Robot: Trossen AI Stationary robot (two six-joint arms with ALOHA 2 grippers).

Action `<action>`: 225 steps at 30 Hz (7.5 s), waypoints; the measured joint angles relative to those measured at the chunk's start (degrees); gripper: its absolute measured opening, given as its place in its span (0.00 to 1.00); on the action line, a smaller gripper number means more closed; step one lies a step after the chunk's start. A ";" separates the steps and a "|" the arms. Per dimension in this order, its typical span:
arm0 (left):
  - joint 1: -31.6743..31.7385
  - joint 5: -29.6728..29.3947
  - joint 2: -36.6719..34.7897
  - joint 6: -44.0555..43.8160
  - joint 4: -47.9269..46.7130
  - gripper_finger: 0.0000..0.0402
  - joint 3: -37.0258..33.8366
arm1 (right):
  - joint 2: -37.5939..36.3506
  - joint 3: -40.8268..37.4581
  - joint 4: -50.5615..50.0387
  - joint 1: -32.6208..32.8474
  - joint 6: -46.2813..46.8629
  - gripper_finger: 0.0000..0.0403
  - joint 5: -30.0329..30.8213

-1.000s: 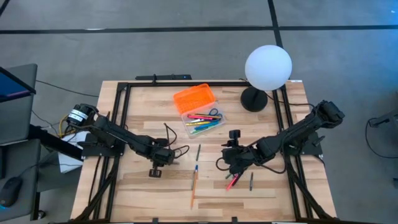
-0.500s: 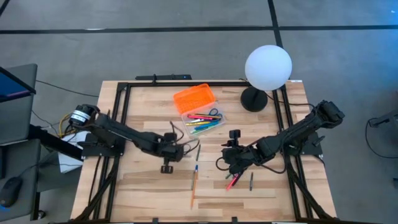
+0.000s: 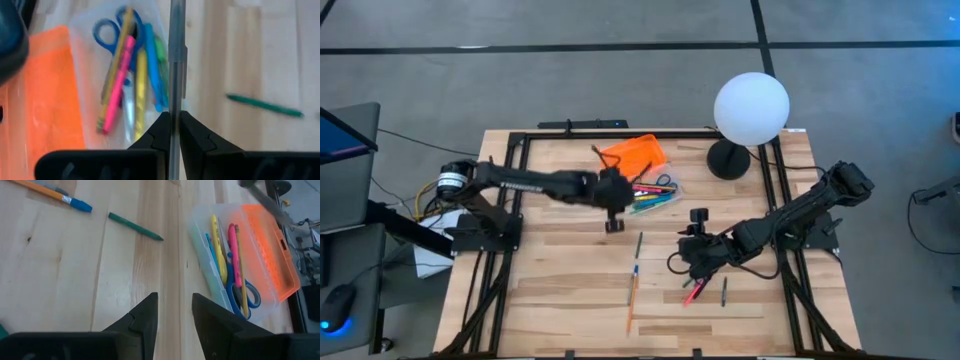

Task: Pick & place school supplies into a supply box
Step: Put the gray pen into the supply box, then put the middle green crayon into the supply box, then put the top green crayon into the supply box

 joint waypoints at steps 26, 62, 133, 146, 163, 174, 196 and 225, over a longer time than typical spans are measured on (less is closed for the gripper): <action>12.16 11.10 11.12 15.59 14.21 0.05 1.09 | 0.02 0.02 -0.95 0.00 1.08 0.29 0.07; -7.83 18.52 4.85 6.04 -13.93 0.37 -2.65 | 0.15 -7.18 10.87 7.16 5.78 0.29 -25.59; -32.01 -19.50 -31.17 -28.18 -4.13 0.37 -31.71 | 8.92 -9.05 12.03 -7.16 -11.12 0.01 -18.73; -32.00 -21.44 -31.17 -28.28 -4.10 0.37 -31.71 | 8.74 -1.95 14.16 -14.60 -26.31 0.00 -14.73; -32.01 -22.88 -31.17 -27.17 -2.68 0.37 -31.69 | 8.66 0.68 20.72 -35.38 -33.53 0.01 -26.75; -31.99 -23.04 -31.15 -27.07 -2.64 0.37 -31.69 | 9.58 0.77 23.26 -40.39 -33.52 0.01 -28.73; -31.94 -27.44 -31.13 -26.06 -1.38 0.37 -31.69 | 15.02 0.74 26.60 -43.63 -31.28 0.14 -29.83; -15.46 -15.97 -17.30 -19.49 28.60 0.37 -31.63 | -3.12 0.74 15.24 -30.89 -27.74 0.25 -29.77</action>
